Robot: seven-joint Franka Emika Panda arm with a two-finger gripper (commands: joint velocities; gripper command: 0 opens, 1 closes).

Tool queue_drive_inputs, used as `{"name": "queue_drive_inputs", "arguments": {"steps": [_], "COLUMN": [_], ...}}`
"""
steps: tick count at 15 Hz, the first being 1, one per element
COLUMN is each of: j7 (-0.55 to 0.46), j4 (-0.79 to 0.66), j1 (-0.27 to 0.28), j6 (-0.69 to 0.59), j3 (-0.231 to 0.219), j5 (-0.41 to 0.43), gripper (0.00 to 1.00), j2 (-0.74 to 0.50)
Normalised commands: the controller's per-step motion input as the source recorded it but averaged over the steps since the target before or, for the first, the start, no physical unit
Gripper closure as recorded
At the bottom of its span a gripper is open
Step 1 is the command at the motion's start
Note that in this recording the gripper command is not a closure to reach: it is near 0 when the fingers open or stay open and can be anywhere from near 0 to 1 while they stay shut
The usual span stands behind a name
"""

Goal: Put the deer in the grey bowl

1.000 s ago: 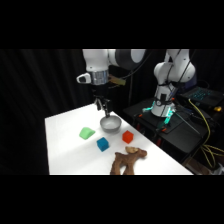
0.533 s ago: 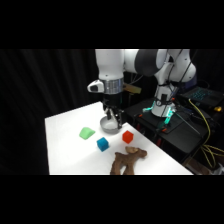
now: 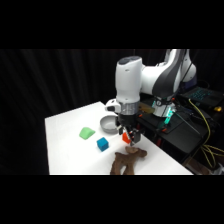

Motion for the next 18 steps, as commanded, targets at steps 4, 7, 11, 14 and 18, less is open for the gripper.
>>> {"name": "queue_drive_inputs", "arguments": {"steps": [4, 7, 11, 14, 18], "j7": [0.10, 0.03, 0.05, 0.08, 0.08], "j4": [-0.08, 0.03, 0.12, 0.19, 0.13], "j1": [0.078, 0.068, 0.103, 0.144, 0.143], "j6": [0.35, 0.20, 0.15, 0.12, 0.04], "j3": [0.003, 0.036, 0.003, -0.051, -0.117], "j5": [0.027, 0.132, 0.078, 0.015, -0.033], "gripper": [0.00, 0.00, 0.00, 1.00, 1.00], "j2": [0.24, 0.22, 0.24, 0.28, 0.08]}}
